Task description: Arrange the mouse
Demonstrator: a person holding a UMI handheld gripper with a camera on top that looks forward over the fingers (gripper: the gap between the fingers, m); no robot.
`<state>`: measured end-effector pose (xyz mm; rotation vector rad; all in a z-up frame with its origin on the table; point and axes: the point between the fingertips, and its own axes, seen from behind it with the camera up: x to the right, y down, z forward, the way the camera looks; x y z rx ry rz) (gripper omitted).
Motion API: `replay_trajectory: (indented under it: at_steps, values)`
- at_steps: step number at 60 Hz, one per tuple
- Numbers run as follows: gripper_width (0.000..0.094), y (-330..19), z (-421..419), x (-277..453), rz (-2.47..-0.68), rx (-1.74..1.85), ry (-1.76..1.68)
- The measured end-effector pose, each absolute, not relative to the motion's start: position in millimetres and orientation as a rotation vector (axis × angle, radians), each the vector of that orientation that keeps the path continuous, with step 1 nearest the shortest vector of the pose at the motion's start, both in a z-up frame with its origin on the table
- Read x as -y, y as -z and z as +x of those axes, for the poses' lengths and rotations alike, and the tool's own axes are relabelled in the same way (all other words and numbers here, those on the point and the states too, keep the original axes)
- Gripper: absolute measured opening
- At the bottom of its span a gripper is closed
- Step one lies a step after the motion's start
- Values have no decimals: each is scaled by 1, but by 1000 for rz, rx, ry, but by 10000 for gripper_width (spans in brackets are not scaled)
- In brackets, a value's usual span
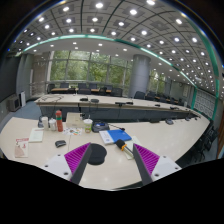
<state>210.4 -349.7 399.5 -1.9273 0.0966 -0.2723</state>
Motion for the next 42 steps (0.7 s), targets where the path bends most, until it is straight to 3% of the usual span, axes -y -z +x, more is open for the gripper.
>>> replay_trajectory:
  at_steps: [6,12,25,42]
  values:
    - [852,-386,209,350,-1956,-101,266]
    - [854,-351,205,333,-1989,-113,259]
    - [849,-243,151,300,-2073,-61,185]
    - [853,-86,12,211,-2253,59,25]
